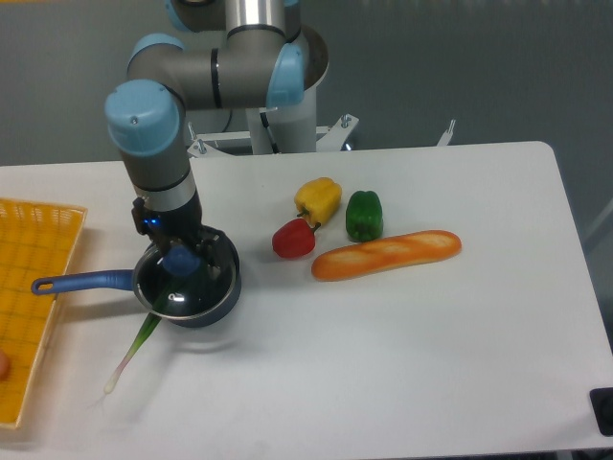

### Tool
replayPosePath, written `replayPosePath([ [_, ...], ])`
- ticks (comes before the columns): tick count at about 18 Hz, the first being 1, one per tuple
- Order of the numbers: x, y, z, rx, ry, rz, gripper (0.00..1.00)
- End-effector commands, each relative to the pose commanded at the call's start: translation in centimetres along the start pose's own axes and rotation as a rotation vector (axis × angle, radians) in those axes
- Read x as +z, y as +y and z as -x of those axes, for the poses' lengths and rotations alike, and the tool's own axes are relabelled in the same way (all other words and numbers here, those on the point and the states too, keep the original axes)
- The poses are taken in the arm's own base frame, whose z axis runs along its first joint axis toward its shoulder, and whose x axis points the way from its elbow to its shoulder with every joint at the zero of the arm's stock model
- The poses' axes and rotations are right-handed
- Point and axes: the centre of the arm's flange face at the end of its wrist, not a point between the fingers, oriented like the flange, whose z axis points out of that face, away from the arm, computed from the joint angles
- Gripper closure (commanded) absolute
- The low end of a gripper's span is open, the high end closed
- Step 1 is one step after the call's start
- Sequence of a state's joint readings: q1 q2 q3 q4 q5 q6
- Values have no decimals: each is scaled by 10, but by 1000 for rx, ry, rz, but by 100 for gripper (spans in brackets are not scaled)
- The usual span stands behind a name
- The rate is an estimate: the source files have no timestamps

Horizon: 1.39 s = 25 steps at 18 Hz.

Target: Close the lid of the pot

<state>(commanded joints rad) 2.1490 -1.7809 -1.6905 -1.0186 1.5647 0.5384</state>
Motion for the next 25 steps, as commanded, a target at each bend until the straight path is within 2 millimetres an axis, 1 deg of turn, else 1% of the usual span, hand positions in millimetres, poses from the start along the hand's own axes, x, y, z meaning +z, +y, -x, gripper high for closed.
replayPosePath([
  [4,-4,3,18,-25,-13,-5,0],
  [9,-19,20,55,-17,-35,-19,0],
  [12,-20,27,72,-22,-45,-17,0],
  [13,-19,29,75,-28,-46,-15,0],
  [15,-15,35,89,-37,-50,-6,0],
  [18,-12,51,120,-9,-59,6,0],
  [20,-10,68,149,30,-65,19,0],
  [23,-9,94,186,98,-71,41,0],
  [25,-10,113,207,203,-72,58,0],
])
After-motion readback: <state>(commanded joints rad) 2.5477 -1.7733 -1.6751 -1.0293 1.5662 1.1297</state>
